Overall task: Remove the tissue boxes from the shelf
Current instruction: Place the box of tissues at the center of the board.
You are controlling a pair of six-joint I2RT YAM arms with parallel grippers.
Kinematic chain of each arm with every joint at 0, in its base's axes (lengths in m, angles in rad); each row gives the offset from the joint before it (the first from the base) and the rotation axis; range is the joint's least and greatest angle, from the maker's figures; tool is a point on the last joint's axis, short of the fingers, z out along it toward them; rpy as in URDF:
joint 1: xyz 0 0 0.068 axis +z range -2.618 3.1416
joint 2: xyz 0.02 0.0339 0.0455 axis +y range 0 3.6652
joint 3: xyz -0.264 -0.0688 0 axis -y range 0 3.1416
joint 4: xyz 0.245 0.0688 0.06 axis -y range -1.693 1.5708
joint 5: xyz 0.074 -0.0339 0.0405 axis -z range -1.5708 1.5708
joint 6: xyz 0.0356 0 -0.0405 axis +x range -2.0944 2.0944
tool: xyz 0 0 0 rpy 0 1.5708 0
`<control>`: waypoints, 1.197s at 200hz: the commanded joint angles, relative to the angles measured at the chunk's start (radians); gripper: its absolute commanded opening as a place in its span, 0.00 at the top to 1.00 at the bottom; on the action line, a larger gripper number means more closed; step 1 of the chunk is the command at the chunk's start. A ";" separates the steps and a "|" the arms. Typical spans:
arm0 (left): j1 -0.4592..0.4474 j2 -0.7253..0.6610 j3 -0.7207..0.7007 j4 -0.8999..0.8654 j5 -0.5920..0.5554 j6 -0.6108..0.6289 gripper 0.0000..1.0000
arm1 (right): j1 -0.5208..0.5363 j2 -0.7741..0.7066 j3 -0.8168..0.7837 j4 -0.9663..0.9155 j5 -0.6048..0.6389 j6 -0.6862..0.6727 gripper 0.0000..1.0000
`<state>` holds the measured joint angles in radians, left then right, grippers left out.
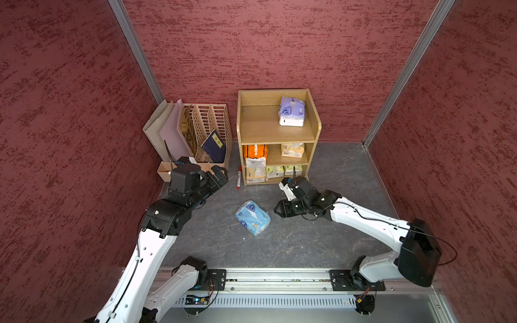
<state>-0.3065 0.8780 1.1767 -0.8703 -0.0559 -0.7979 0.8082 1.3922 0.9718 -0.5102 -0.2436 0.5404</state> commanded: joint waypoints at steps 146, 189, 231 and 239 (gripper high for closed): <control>0.007 -0.021 0.038 0.002 -0.013 -0.024 0.00 | -0.001 0.438 0.232 0.082 -0.084 0.020 0.65; 0.007 -0.009 0.032 0.021 -0.004 -0.026 0.00 | -0.026 0.429 0.283 0.054 -0.079 -0.002 0.65; 0.004 0.036 0.079 0.032 0.013 0.040 0.00 | -0.026 0.218 0.275 -0.011 -0.017 -0.079 0.64; 0.004 0.052 0.099 0.030 0.014 0.065 0.00 | -0.026 0.161 0.271 -0.032 0.008 -0.092 0.64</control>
<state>-0.3023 0.8989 1.2098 -0.8593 -0.0505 -0.8059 0.7834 1.7435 1.2324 -0.4896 -0.3088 0.5156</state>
